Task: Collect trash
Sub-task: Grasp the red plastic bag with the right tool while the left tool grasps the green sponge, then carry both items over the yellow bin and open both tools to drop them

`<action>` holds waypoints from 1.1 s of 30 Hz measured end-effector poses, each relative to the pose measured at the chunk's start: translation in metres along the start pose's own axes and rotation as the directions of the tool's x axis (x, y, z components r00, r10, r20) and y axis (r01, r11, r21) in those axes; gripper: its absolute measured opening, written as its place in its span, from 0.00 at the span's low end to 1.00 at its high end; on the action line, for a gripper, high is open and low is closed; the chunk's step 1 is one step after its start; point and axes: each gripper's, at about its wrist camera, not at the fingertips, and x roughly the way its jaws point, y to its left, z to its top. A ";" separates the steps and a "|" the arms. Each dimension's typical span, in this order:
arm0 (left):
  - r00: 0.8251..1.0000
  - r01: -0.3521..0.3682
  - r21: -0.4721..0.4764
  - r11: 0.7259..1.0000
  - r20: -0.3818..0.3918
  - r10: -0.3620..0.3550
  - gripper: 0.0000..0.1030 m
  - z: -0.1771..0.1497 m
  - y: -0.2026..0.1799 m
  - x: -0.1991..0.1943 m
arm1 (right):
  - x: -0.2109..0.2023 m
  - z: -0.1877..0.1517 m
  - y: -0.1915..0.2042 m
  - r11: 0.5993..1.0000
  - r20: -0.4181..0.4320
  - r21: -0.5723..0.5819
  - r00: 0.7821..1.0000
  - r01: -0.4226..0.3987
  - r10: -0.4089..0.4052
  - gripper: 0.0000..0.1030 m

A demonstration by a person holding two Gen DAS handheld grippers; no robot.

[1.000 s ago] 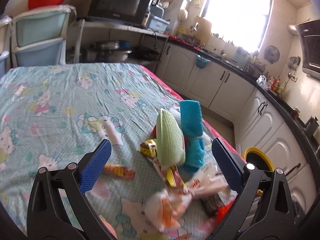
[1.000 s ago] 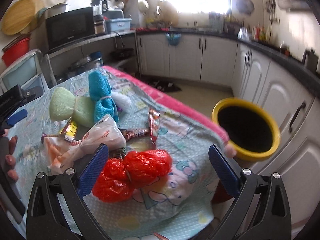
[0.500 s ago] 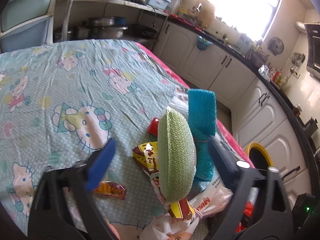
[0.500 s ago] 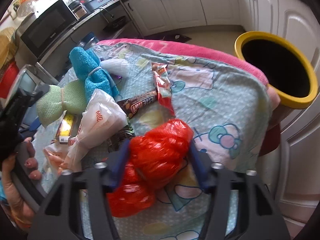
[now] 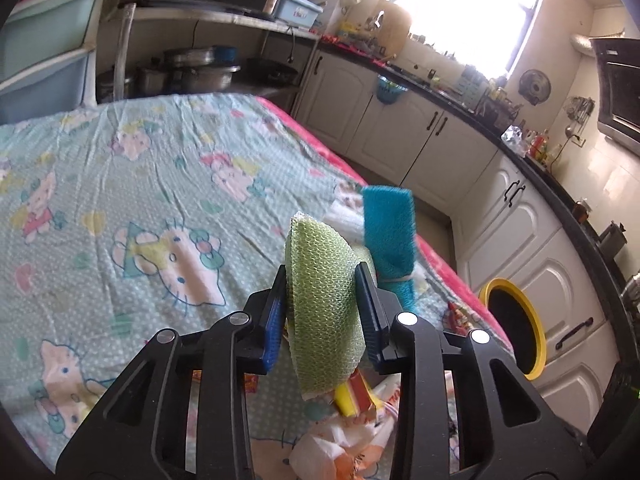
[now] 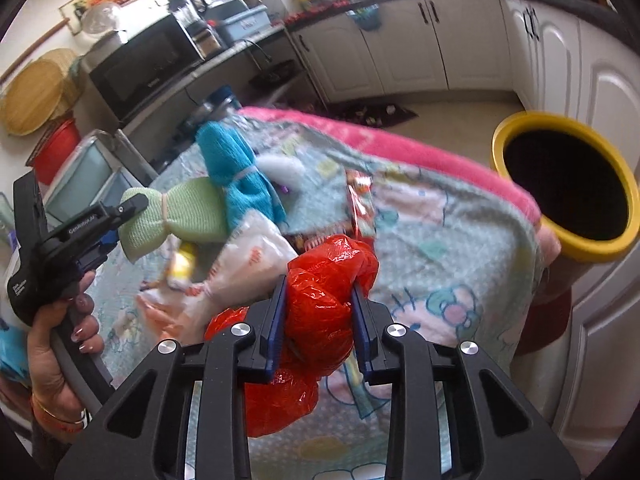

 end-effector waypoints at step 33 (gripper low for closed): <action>0.945 0.325 0.294 0.899 -0.053 -0.324 0.25 0.018 -0.263 0.045 | -0.099 0.112 -0.163 0.944 0.331 0.013 0.890 0.329 -0.315 0.27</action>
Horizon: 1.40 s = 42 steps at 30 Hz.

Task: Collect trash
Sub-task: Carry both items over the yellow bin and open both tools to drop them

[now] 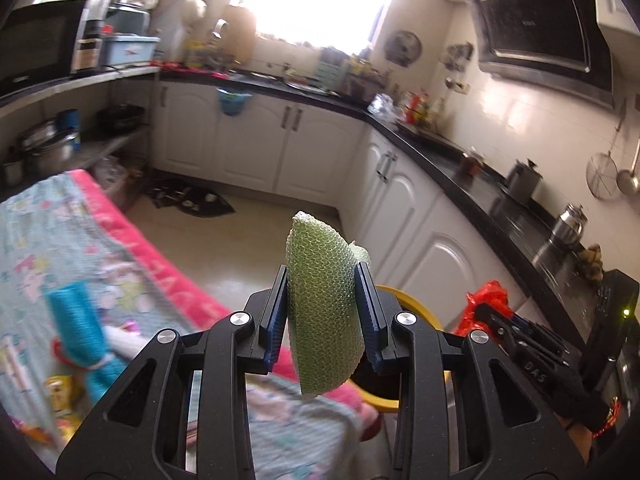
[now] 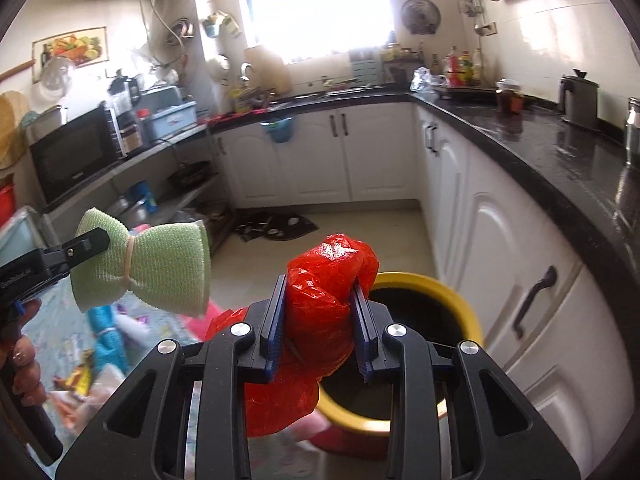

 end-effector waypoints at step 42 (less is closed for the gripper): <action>0.997 -0.066 0.039 0.997 -0.037 0.067 0.90 -0.024 -0.013 0.043 | 0.022 -0.029 -0.036 0.995 -0.027 0.006 0.995 0.096 -0.095 0.79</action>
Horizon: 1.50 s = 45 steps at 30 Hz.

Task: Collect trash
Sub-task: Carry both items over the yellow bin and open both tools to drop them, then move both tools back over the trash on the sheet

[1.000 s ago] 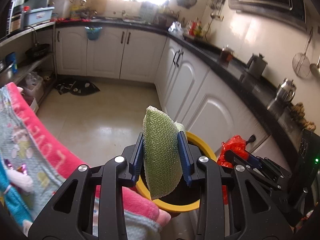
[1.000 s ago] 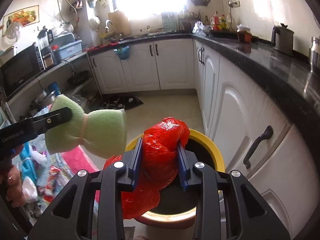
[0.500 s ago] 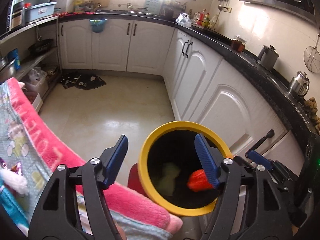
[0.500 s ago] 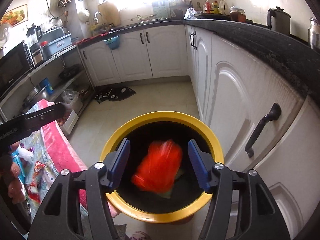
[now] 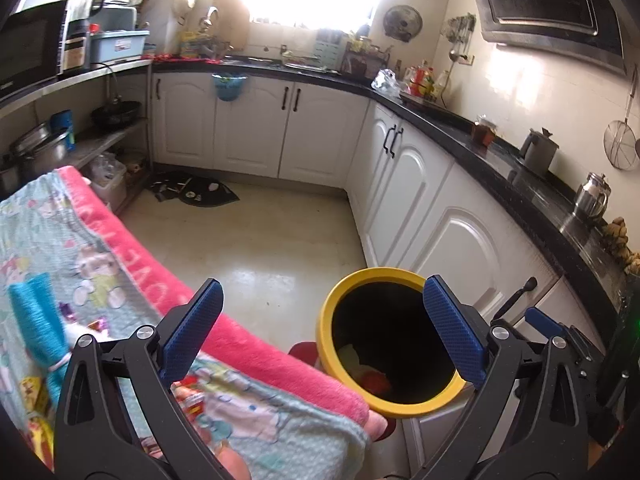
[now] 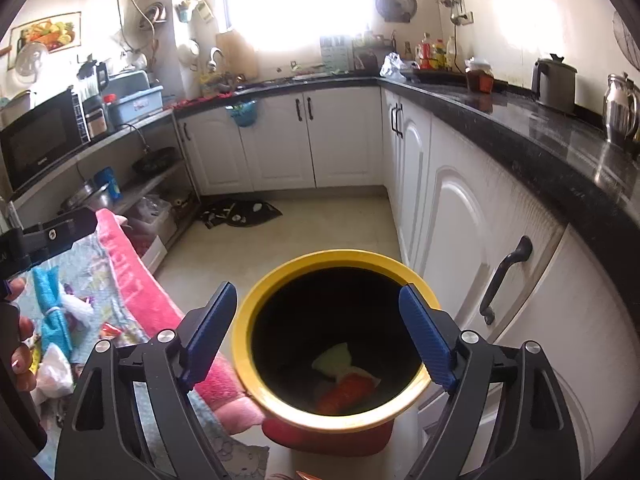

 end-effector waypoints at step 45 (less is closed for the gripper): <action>0.922 -0.337 -0.258 0.906 0.105 0.373 0.90 -0.058 0.189 -0.190 | -0.064 -0.019 0.204 0.878 -0.048 -0.292 0.923 -0.378 0.382 0.86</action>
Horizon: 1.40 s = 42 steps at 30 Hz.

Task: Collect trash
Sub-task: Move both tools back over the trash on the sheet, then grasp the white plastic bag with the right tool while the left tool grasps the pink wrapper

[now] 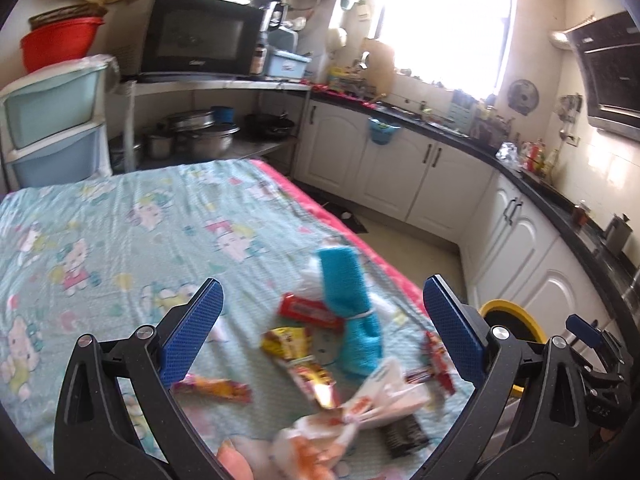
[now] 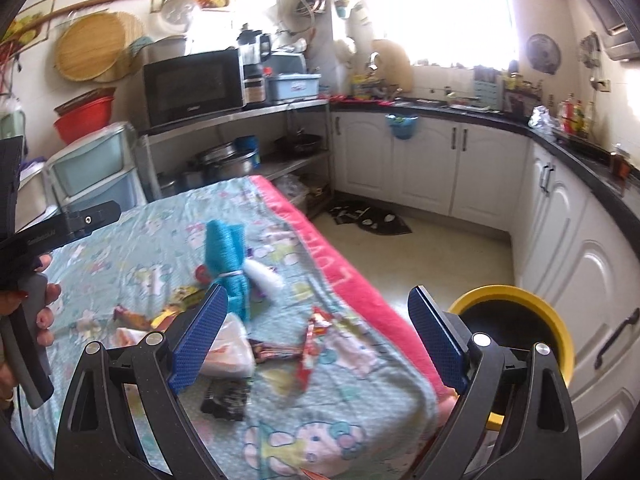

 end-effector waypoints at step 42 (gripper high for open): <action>0.919 -0.187 -0.524 0.831 -0.391 -0.040 0.31 -0.085 0.148 0.074 | 0.122 -0.049 0.063 0.957 -0.363 -0.042 0.897 -0.288 0.254 0.10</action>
